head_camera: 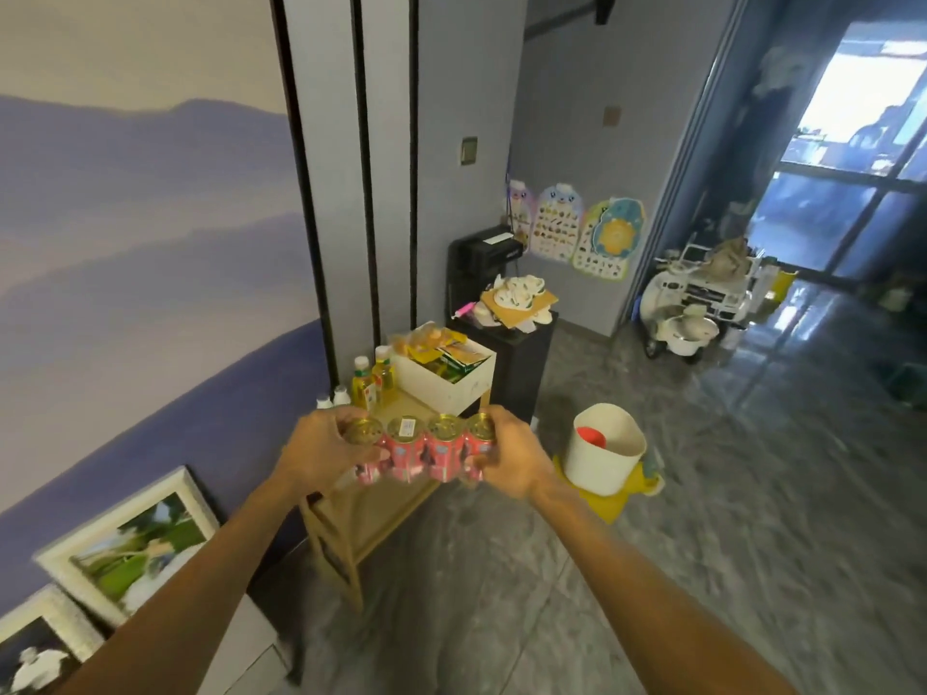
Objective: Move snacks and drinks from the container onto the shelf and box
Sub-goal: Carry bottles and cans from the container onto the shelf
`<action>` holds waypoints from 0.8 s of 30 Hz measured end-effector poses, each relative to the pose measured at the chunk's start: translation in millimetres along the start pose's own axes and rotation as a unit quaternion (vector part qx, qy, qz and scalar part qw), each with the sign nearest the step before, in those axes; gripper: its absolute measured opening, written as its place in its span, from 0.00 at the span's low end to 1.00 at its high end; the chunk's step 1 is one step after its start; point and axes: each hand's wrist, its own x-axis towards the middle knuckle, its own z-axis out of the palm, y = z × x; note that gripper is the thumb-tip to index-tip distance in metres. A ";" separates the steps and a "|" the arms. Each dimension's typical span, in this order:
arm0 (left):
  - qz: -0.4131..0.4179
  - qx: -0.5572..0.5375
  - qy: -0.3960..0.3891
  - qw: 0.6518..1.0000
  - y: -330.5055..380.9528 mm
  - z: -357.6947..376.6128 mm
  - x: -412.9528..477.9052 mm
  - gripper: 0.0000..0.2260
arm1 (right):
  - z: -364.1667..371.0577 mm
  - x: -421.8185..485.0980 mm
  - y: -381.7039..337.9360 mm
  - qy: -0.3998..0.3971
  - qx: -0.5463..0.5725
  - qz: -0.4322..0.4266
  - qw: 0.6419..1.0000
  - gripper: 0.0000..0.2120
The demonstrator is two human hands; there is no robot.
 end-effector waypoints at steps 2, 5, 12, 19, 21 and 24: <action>-0.024 0.017 0.008 1.000 -13.6 8.9 44.9 0.29 | 2.4 44.0 13.1 -0.002 -0.010 0.006 1.000 0.34; -0.027 0.031 0.012 0.999 -7.7 17.2 96.9 0.17 | 4.8 113.2 33.9 -0.011 -0.029 0.009 0.999 0.36; -0.040 0.037 0.035 0.998 -23.8 22.4 197.0 0.22 | -8.2 232.6 31.0 -0.049 -0.059 -0.012 0.997 0.29; -0.126 0.052 0.095 0.986 -75.6 37.0 270.0 0.23 | 19.6 360.0 50.1 -0.122 -0.048 -0.093 0.987 0.27; -0.150 0.042 0.128 0.979 -92.0 44.9 285.4 0.29 | 31.2 396.1 53.6 -0.148 -0.031 -0.115 0.982 0.24; -0.200 0.048 0.171 0.964 -118.5 63.6 304.1 0.31 | 58.3 456.9 68.4 -0.190 -0.021 -0.147 0.970 0.20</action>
